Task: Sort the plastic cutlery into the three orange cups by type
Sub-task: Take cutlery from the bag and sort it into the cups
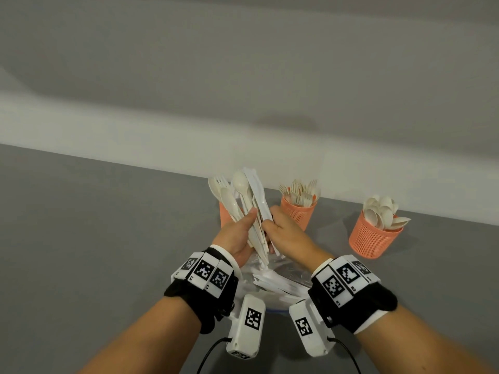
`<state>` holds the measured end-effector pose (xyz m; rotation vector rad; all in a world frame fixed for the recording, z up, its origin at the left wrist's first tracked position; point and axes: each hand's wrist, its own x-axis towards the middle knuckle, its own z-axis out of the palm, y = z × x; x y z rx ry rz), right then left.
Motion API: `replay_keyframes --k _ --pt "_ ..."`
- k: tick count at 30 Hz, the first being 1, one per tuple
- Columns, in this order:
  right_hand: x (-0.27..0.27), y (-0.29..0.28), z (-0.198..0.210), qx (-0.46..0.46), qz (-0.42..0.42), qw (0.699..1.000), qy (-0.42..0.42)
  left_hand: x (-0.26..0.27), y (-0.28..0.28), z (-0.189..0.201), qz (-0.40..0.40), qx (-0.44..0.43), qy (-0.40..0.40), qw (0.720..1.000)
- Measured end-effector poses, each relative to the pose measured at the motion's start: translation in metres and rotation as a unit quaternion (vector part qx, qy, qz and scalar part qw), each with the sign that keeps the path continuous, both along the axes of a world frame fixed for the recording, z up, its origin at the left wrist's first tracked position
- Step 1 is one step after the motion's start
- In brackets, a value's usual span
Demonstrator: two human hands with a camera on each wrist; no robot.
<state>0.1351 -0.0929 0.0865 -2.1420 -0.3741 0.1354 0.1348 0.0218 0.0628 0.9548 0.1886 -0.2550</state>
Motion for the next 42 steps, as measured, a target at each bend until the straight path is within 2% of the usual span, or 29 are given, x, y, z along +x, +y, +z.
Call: replay_keyframes --k 4,8,10,13,15,17,23,26,31,34,37,39,42 --pt "0.004 0.007 -0.001 0.036 -0.013 0.999 0.016 0.002 0.004 0.003 -0.012 0.009 -0.007 1.0" --pt "0.01 0.011 -0.008 0.049 -0.025 0.998 0.006 0.007 0.008 0.0 0.01 0.022 -0.02 0.999" --pt "0.015 0.011 -0.009 0.102 -0.04 0.994 0.023 0.009 0.015 0.0 0.02 0.026 -0.014 0.999" --pt "0.03 0.005 -0.002 0.22 -0.102 0.969 0.057 0.013 0.034 0.002 0.036 0.04 -0.009 0.998" --pt "0.045 -0.001 0.002 0.217 -0.134 0.966 0.04 0.017 0.05 0.001 0.052 0.038 -0.007 0.998" --pt "0.058 0.0 0.006 0.21 -0.136 0.968 0.024 0.02 0.064 -0.001 0.062 0.029 -0.006 0.998" --pt "0.095 0.028 0.01 0.278 -0.134 0.951 0.03 0.027 0.088 0.001 0.051 0.027 -0.066 0.996" --pt "0.106 0.04 -0.003 0.323 -0.16 0.932 0.03 0.029 0.094 0.002 0.049 0.025 -0.083 0.995" --pt "0.121 0.053 -0.003 0.407 -0.114 0.905 0.044 0.036 0.093 0.002 0.055 0.01 -0.097 0.994" --pt "0.126 0.048 -0.009 0.419 -0.134 0.897 0.044 0.04 0.091 0.001 0.058 0.008 -0.096 0.994" --pt "0.127 0.04 -0.026 0.436 -0.146 0.883 0.098 0.043 0.09 -0.003 0.056 0.006 -0.083 0.995" --pt "0.122 0.039 -0.031 0.397 -0.134 0.9 0.119 0.045 0.088 -0.004 0.041 -0.015 -0.079 0.996" --pt "0.112 0.042 -0.026 0.258 -0.123 0.954 0.092 0.047 0.084 -0.003 0.008 -0.032 -0.091 0.995"
